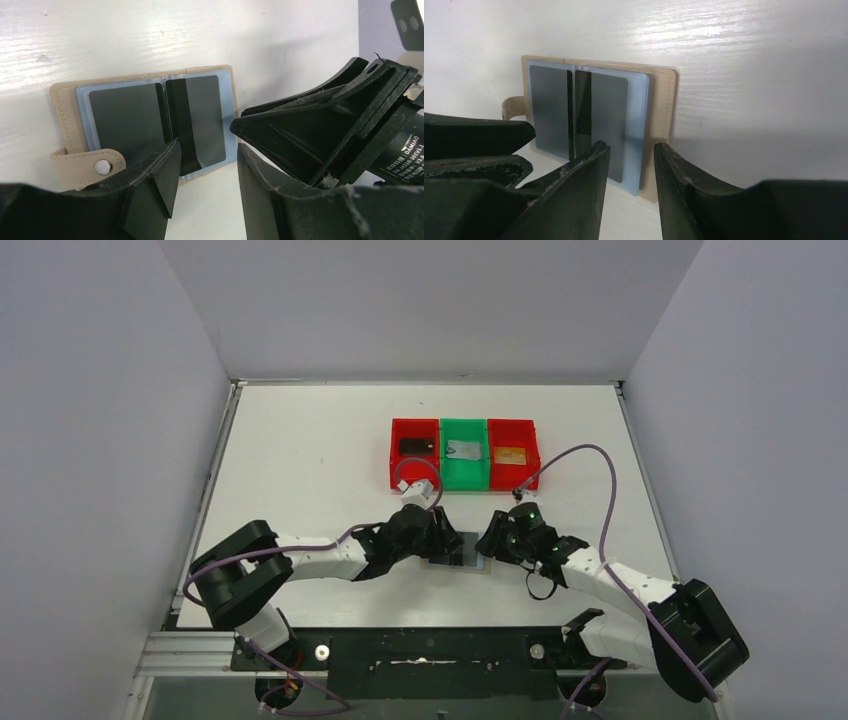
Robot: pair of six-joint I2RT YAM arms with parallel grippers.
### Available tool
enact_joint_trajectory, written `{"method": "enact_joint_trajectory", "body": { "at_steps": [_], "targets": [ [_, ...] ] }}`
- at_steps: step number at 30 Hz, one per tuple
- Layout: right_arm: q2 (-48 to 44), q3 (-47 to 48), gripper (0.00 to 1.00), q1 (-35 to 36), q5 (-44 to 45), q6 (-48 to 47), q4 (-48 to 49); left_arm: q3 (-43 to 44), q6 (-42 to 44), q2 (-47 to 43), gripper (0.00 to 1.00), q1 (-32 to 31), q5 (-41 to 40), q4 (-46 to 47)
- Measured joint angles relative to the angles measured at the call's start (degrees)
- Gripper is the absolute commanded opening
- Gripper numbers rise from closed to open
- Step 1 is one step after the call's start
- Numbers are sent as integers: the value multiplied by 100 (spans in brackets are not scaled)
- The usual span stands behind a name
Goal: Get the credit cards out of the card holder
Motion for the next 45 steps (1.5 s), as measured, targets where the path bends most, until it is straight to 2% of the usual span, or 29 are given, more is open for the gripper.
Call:
{"method": "enact_joint_trajectory", "body": {
  "at_steps": [2, 9, 15, 28, 41, 45],
  "targets": [
    [72, 15, 32, 22, -28, -70, 39, 2, 0, 59, 45, 0, 15, -9],
    [391, 87, 34, 26, 31, -234, -11, 90, 2, 354, 45, 0, 79, -118],
    [699, 264, 20, 39, 199, -308, 35, 468, 4, 629, 45, 0, 96, -417],
    [914, 267, 7, 61, 483, -195, 162, 809, -33, 824, 47, 11, -168, -997],
    [933, 236, 6, 61, 533, -28, 345, 949, -280, 1078, 47, 81, 35, -837],
    [929, 236, 12, 61, 525, -48, 352, 890, -363, 1078, 47, 85, 28, -728]
  ]
}}
